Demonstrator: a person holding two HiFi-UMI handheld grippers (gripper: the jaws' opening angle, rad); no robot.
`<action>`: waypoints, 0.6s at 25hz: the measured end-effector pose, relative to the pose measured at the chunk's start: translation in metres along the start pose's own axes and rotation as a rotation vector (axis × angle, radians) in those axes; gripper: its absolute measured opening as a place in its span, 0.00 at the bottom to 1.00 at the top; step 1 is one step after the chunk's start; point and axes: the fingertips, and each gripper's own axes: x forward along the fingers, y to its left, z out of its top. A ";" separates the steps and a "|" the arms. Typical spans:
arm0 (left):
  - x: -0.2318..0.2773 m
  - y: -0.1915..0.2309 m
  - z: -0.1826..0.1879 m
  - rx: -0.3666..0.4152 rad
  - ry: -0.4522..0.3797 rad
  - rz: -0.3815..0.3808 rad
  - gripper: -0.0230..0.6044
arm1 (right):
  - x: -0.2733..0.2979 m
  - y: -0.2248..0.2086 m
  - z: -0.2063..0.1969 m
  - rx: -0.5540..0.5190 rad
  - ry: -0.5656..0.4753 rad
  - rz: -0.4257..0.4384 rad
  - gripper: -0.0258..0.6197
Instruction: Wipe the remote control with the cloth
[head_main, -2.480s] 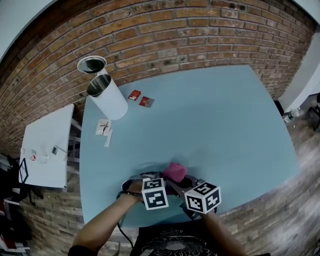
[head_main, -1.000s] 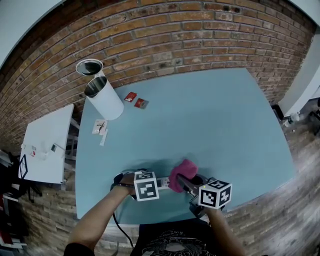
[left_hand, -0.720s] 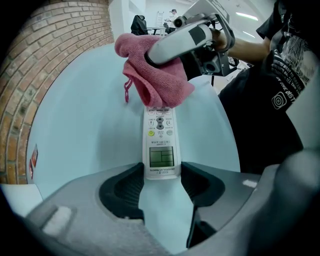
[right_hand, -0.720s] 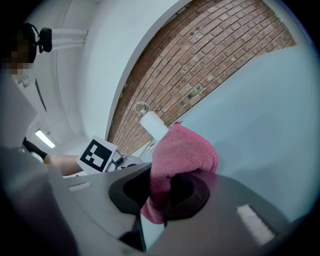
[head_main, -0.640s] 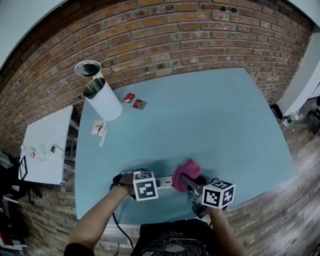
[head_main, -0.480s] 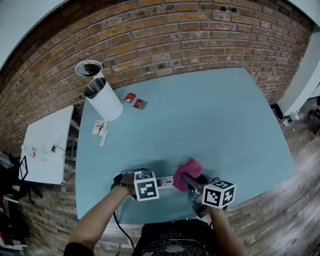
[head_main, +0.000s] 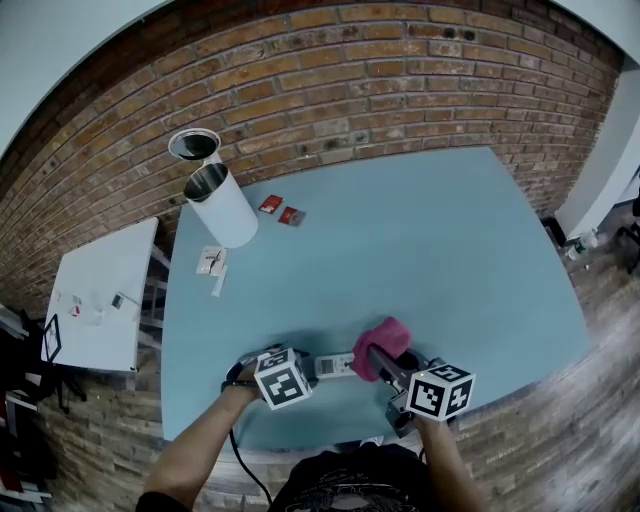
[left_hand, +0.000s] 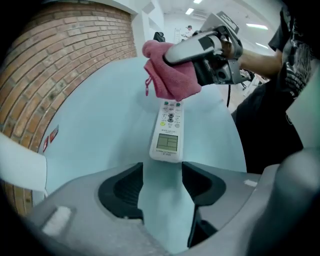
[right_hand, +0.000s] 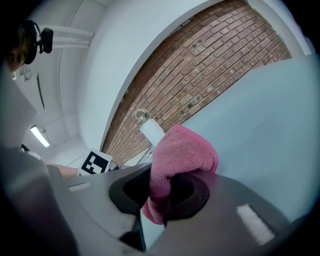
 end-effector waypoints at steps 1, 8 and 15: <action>-0.005 0.001 -0.004 -0.047 -0.026 0.012 0.44 | -0.002 0.004 -0.001 -0.004 -0.002 -0.002 0.14; -0.057 0.019 -0.003 -0.356 -0.338 0.233 0.04 | -0.013 0.027 -0.011 -0.068 -0.008 -0.054 0.14; -0.100 0.002 0.022 -0.570 -0.634 0.292 0.04 | -0.024 0.055 -0.019 -0.211 0.003 -0.129 0.14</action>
